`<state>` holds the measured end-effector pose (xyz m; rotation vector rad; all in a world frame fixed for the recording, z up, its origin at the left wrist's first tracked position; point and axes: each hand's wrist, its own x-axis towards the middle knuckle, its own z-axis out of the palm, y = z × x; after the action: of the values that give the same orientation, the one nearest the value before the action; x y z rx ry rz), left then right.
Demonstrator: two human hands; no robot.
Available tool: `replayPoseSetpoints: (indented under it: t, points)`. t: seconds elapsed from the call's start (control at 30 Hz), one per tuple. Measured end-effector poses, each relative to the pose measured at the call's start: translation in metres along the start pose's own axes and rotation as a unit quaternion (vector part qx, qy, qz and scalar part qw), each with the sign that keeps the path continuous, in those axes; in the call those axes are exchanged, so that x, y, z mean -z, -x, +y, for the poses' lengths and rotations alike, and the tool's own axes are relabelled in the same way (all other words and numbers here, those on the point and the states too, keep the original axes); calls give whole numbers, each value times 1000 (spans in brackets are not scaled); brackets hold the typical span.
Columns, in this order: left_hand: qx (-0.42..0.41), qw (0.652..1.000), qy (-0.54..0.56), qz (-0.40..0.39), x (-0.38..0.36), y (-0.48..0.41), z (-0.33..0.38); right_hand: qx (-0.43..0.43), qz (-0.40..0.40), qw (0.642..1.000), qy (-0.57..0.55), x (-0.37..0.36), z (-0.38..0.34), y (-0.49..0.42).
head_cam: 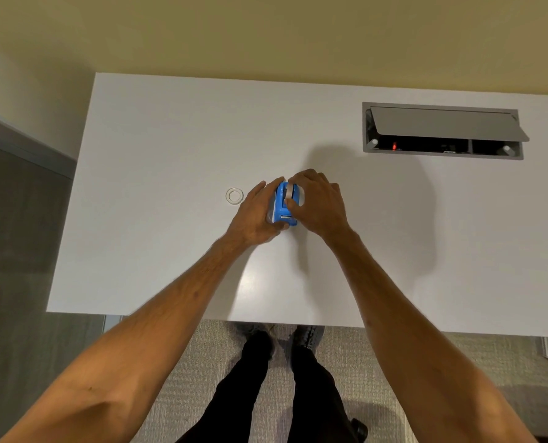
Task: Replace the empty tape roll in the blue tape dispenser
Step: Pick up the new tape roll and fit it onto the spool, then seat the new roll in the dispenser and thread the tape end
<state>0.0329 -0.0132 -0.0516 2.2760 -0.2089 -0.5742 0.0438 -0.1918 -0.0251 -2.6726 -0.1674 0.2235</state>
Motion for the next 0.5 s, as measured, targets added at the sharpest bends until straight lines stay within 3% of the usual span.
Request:
replayPoseSetpoints:
  t: [0.17, 0.5]
  points:
    - [-18, 995, 96, 30, 0, 4, 2, -19, -1, 998, -55, 4, 1, -3]
    - [-20, 989, 128, 73, 2, 6, 10, -2, 2, 998, -57, 2, 7, -4]
